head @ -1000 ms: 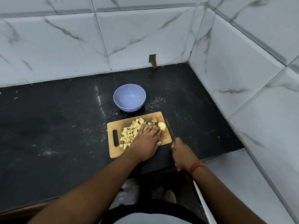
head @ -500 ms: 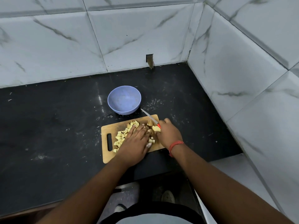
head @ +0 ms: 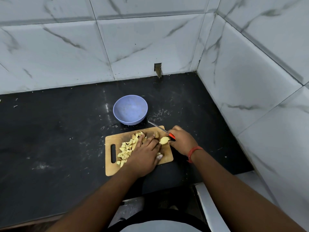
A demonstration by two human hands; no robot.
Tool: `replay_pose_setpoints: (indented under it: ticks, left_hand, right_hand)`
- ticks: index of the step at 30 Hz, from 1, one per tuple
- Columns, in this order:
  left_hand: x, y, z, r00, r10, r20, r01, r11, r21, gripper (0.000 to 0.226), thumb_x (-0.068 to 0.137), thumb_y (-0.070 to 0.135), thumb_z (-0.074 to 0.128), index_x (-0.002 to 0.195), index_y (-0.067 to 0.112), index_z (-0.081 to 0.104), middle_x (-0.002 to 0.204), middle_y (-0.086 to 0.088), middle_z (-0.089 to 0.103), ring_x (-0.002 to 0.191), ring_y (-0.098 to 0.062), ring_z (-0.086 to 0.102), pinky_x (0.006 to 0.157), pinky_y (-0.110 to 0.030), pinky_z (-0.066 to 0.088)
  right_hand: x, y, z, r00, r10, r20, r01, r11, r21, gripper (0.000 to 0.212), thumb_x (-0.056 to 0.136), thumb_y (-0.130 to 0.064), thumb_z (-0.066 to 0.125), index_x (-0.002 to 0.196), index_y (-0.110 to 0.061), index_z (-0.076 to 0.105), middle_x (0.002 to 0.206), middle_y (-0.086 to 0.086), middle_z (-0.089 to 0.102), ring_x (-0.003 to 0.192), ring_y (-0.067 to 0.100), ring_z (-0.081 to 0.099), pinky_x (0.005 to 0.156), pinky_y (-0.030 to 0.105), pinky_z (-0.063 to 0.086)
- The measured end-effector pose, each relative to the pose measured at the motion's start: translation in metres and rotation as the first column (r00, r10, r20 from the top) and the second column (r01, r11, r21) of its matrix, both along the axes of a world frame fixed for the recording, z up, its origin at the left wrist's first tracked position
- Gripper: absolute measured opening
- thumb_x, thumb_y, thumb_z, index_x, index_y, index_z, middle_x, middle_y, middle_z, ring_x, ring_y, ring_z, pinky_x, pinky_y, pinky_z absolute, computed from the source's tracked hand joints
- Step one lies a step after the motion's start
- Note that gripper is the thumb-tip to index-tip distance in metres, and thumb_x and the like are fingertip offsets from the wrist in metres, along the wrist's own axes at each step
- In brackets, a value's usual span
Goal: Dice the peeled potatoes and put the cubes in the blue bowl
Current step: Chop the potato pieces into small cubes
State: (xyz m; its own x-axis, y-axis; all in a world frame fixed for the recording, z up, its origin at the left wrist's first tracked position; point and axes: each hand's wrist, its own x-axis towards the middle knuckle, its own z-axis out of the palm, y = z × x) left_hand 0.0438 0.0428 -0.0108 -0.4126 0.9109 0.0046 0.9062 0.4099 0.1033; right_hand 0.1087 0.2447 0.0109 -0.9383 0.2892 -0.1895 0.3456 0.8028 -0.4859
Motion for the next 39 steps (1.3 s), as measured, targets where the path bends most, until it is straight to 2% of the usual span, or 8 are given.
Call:
replay_pose_setpoints:
  ticks: [8, 16, 20, 23, 25, 27, 32, 39]
  left_hand:
    - [-0.002, 0.0, 0.002, 1.0, 0.006, 0.014, -0.006, 0.999, -0.037, 0.064, 0.101, 0.051, 0.019, 0.148, 0.017, 0.046, 0.151, 0.0, 0.041, 0.15, -0.02, 0.021, 0.124, -0.053, -0.002]
    - [-0.003, 0.004, 0.003, 0.998, -0.032, 0.046, 0.032, 0.999, 0.005, 0.063, 0.102, 0.051, 0.021, 0.145, 0.014, 0.049, 0.16, -0.008, 0.031, 0.152, -0.021, 0.018, 0.126, -0.041, -0.001]
    - [-0.005, 0.004, 0.005, 0.996, -0.055, 0.063, 0.055, 0.998, 0.009, 0.056, 0.105, 0.046, 0.03, 0.145, 0.012, 0.047, 0.16, -0.009, 0.031, 0.152, -0.021, 0.019, 0.126, -0.039, -0.003]
    - [-0.006, 0.003, 0.004, 0.997, -0.075, 0.034, 0.075, 0.997, 0.003, 0.057, 0.104, 0.045, 0.032, 0.148, 0.011, 0.044, 0.158, -0.009, 0.035, 0.151, -0.022, 0.024, 0.126, -0.04, 0.001]
    - [-0.007, 0.003, 0.002, 0.995, -0.101, 0.013, 0.101, 0.995, -0.012, 0.058, 0.104, 0.046, 0.03, 0.149, 0.011, 0.044, 0.157, -0.008, 0.038, 0.15, -0.022, 0.025, 0.126, -0.043, 0.007]
    - [-0.007, 0.002, 0.001, 0.993, -0.12, 0.004, 0.12, 0.992, -0.037, 0.06, 0.104, 0.046, 0.027, 0.15, 0.011, 0.044, 0.159, -0.008, 0.036, 0.151, -0.023, 0.023, 0.126, -0.043, 0.006]
    - [-0.004, 0.006, 0.006, 0.991, -0.116, 0.07, 0.118, 0.993, -0.024, 0.061, 0.107, 0.044, 0.029, 0.155, 0.006, 0.031, 0.165, -0.008, 0.021, 0.154, -0.024, 0.014, 0.122, -0.031, -0.009]
    - [-0.008, 0.008, 0.005, 0.983, -0.106, 0.148, 0.113, 0.993, -0.043, 0.06, 0.107, 0.042, 0.031, 0.154, 0.005, 0.033, 0.165, -0.008, 0.022, 0.152, -0.026, 0.02, 0.127, -0.035, 0.007]
  right_hand:
    - [-0.005, -0.007, -0.008, 1.0, -0.018, -0.01, 0.019, 1.0, 0.022, 0.021, 0.087, -0.015, 0.063, 0.106, -0.023, 0.063, 0.105, -0.008, 0.053, 0.092, 0.015, 0.056, 0.082, 0.034, 0.051]
    - [-0.004, -0.006, -0.007, 1.0, -0.005, -0.027, 0.006, 1.0, 0.024, 0.022, 0.086, -0.012, 0.063, 0.106, -0.023, 0.064, 0.105, -0.009, 0.054, 0.093, 0.014, 0.056, 0.081, 0.031, 0.05]
    - [-0.004, -0.007, -0.004, 1.0, -0.006, -0.017, 0.007, 1.0, 0.028, 0.024, 0.087, -0.013, 0.062, 0.108, -0.022, 0.065, 0.107, -0.008, 0.055, 0.093, 0.014, 0.056, 0.082, 0.03, 0.05]
    - [-0.002, -0.01, -0.003, 0.993, -0.104, -0.052, 0.099, 0.992, -0.079, 0.025, 0.089, -0.014, 0.06, 0.113, -0.021, 0.064, 0.106, -0.006, 0.054, 0.096, 0.015, 0.056, 0.082, 0.025, 0.045]
    - [0.004, -0.016, 0.0, 0.969, -0.233, -0.081, 0.216, 0.96, -0.18, 0.026, 0.094, -0.014, 0.053, 0.118, -0.017, 0.062, 0.114, -0.003, 0.056, 0.103, 0.014, 0.057, 0.086, 0.021, 0.042]
    - [0.012, -0.025, 0.004, 0.949, -0.311, -0.049, 0.295, 0.933, -0.207, 0.026, 0.098, -0.016, 0.048, 0.121, -0.015, 0.06, 0.12, -0.001, 0.058, 0.109, 0.015, 0.057, 0.089, 0.021, 0.042]
    - [0.031, -0.046, 0.006, 0.948, -0.31, 0.073, 0.318, 0.934, -0.161, 0.019, 0.1, -0.02, 0.041, 0.109, -0.014, 0.056, 0.102, 0.006, 0.063, 0.088, 0.02, 0.061, 0.077, 0.033, 0.051]
    - [0.024, -0.055, 0.007, 0.94, -0.331, 0.084, 0.34, 0.929, -0.143, 0.017, 0.098, -0.019, 0.041, 0.105, -0.015, 0.057, 0.093, 0.004, 0.062, 0.079, 0.019, 0.057, 0.068, 0.029, 0.044]
